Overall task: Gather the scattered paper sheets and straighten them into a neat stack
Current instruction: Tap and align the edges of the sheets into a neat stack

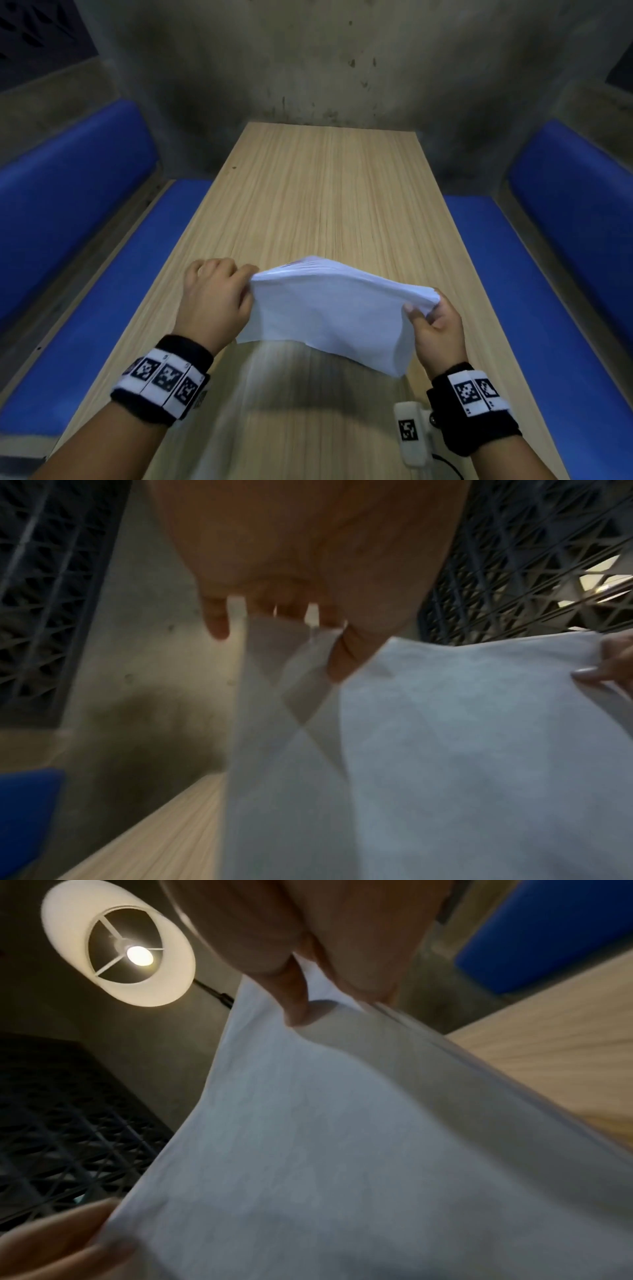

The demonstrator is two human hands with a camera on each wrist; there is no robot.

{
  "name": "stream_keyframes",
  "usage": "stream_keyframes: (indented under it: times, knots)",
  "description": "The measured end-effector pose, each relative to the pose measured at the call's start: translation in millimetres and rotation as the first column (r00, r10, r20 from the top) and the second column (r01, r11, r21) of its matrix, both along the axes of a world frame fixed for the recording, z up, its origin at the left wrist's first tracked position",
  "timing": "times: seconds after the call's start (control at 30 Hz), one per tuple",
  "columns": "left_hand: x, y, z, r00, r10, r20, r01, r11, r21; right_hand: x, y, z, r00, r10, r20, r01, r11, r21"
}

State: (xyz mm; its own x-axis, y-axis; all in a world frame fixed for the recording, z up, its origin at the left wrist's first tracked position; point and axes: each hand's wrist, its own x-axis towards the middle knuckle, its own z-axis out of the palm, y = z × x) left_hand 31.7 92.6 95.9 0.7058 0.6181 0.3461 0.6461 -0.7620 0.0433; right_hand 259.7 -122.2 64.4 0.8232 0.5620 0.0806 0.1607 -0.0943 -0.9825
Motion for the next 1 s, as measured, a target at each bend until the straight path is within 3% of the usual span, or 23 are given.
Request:
stream_keyframes:
  times: [0.07, 0.17, 0.27, 0.37, 0.43, 0.5, 0.57, 0.63, 0.73, 0.87, 1.0]
  knots:
    - [24, -9, 18, 0.988, -0.137, -0.067, 0.131, 0.987, -0.094, -4, 4, 13, 0.998, 0.038, 0.055, -0.039, 0.999, 0.016]
    - [60, -31, 38, 0.934, -0.356, -0.019, 0.342, 0.912, -0.226, -17, 14, 39, 0.973, 0.118, 0.196, -0.129, 0.991, 0.043]
    - [79, -45, 54, 0.906, -0.424, 0.013, 0.417, 0.884, -0.212, -22, 18, 61, 0.953, 0.161, 0.258, -0.185, 0.98, 0.07]
    - [73, -41, 61, 0.896, -0.42, 0.145, 0.444, 0.866, -0.229, -10, 11, 63, 0.942, 0.092, 0.324, -0.096, 0.995, -0.002]
    - [63, -32, 60, 0.881, -0.375, 0.288, 0.449, 0.856, -0.258, 5, 4, 53, 0.969, -0.043, 0.243, 0.057, 0.997, -0.053]
    - [54, -25, 57, 0.852, -0.297, 0.432, 0.456, 0.826, -0.332, 14, 0, 43, 0.994, -0.105, 0.034, 0.108, 0.99, -0.09]
    - [48, -24, 55, 0.806, -0.188, 0.561, 0.485, 0.752, -0.446, 11, 1, 40, 0.964, -0.006, -0.267, 0.026, 0.997, 0.071]
    - [44, -29, 52, 0.743, -0.063, 0.666, 0.54, 0.644, -0.542, 6, 8, 40, 0.89, 0.166, -0.425, -0.057, 0.964, 0.258]
    - [39, -35, 40, 0.683, 0.065, 0.728, 0.572, 0.572, -0.588, -4, 20, 49, 0.951, 0.144, -0.274, -0.076, 0.966, 0.247]
    - [37, -38, 37, 0.63, 0.13, 0.765, 0.543, 0.631, -0.554, -13, 29, 74, 0.996, 0.05, -0.069, -0.036, 0.979, 0.202]
    - [37, -41, 55, 0.535, 0.044, 0.844, 0.589, 0.697, -0.41, -25, 25, 108, 0.995, 0.047, 0.092, -0.07, 0.961, 0.268]
